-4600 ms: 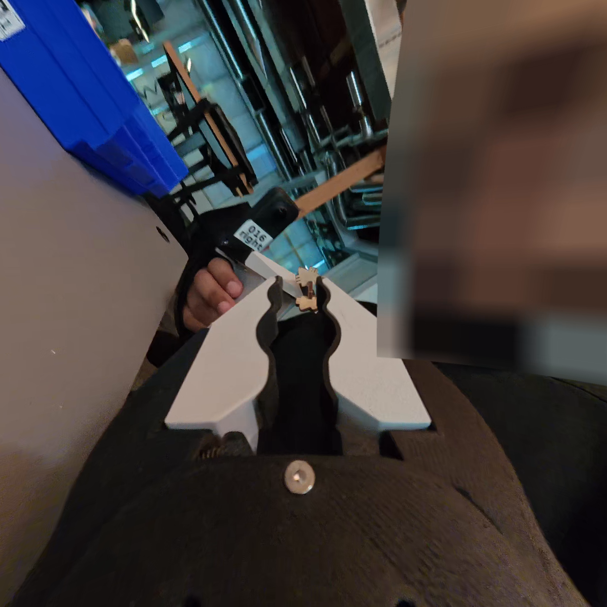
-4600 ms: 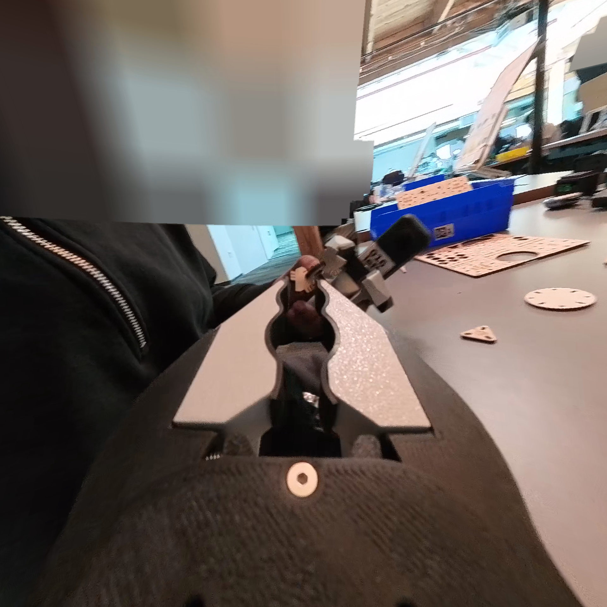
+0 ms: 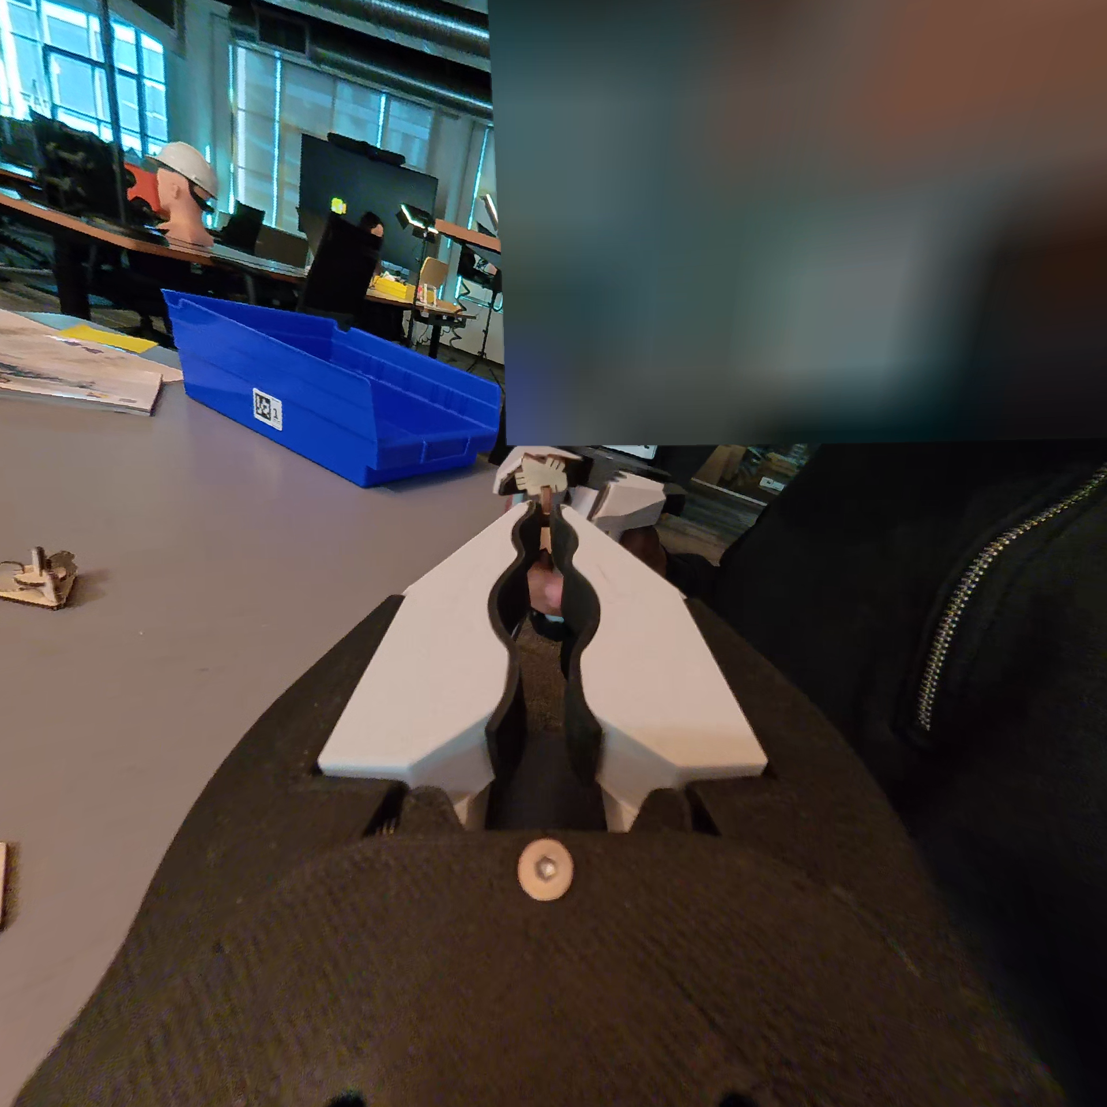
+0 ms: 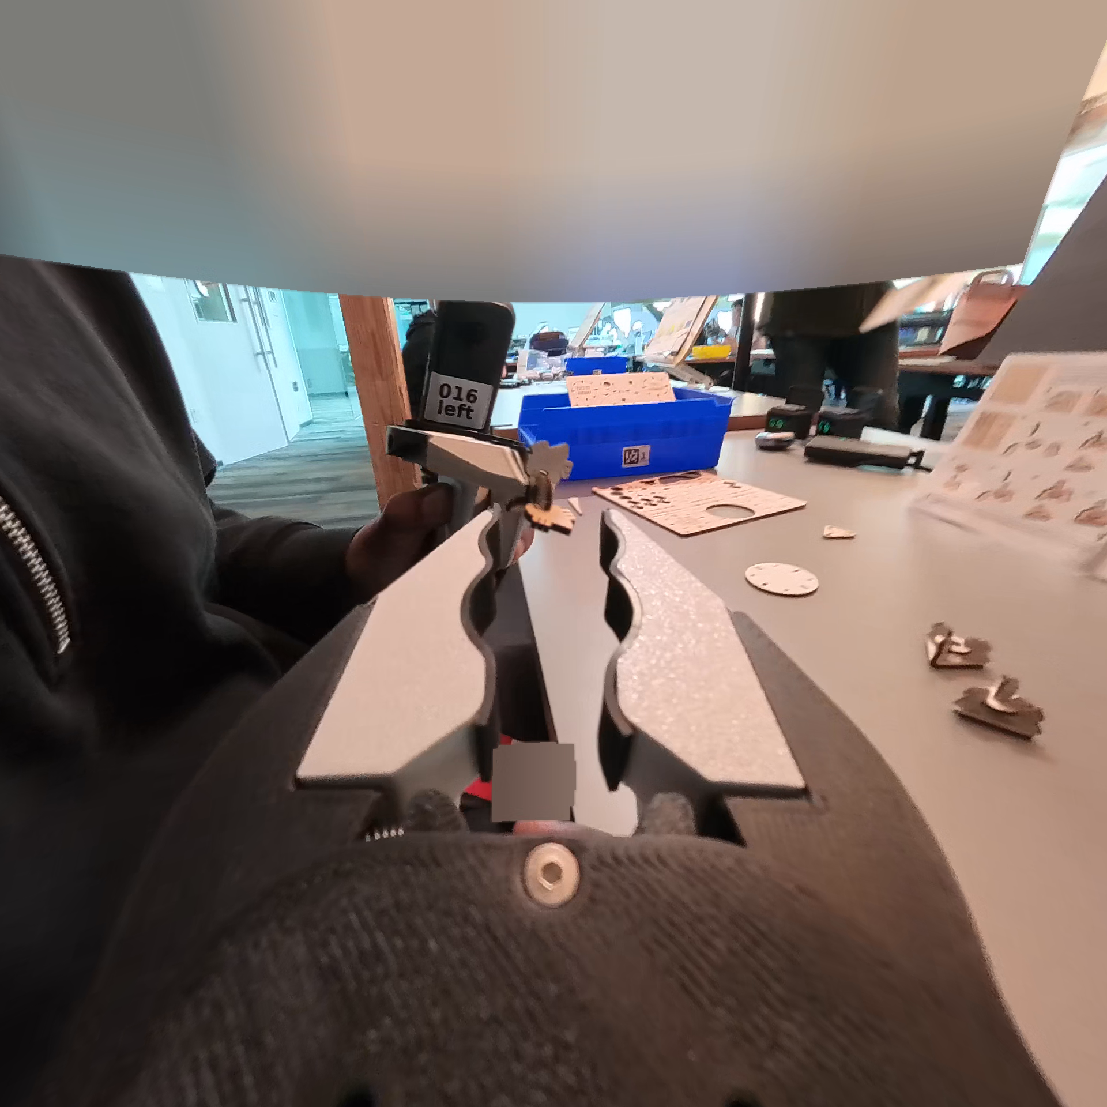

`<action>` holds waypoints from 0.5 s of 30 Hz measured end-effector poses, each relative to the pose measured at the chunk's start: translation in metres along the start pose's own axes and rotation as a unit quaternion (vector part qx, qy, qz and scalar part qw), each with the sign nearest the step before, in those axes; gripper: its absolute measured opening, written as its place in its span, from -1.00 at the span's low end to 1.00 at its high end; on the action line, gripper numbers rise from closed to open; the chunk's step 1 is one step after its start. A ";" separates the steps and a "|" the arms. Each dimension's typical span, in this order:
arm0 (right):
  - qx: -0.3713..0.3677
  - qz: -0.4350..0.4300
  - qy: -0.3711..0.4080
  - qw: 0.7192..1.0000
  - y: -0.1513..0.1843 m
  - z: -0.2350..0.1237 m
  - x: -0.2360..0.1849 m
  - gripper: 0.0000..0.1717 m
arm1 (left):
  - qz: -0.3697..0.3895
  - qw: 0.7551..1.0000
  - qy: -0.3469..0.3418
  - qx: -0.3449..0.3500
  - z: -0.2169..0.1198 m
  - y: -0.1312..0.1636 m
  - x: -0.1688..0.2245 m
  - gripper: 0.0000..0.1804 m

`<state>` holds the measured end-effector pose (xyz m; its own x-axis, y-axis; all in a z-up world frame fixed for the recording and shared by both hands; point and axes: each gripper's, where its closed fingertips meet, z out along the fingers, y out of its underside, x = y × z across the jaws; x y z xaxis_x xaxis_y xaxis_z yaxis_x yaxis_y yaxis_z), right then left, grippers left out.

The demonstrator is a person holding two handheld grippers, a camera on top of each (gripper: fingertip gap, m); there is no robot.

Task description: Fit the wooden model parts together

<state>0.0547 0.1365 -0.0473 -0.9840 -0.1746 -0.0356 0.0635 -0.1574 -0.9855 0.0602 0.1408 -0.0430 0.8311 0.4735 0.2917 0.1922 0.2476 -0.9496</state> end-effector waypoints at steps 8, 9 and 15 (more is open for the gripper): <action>0.028 -0.043 0.026 0.998 -0.010 -0.009 0.005 -0.84 | 0.004 1.000 -0.023 -0.016 0.001 0.003 -0.009 -0.98; 0.024 -0.058 0.031 0.998 -0.011 -0.009 0.004 -0.89 | 0.012 0.999 -0.027 -0.024 0.002 0.005 -0.010 -0.98; -0.009 -0.037 0.010 0.999 -0.002 -0.005 -0.001 -0.87 | 0.023 0.997 -0.003 -0.074 0.006 0.014 -0.006 -0.98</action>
<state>0.0547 0.1415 -0.0460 -0.9889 -0.1444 0.0339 -0.0119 -0.1506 -0.9885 0.0554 0.1467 -0.0577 0.8379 0.4859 0.2484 0.2297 0.0989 -0.9682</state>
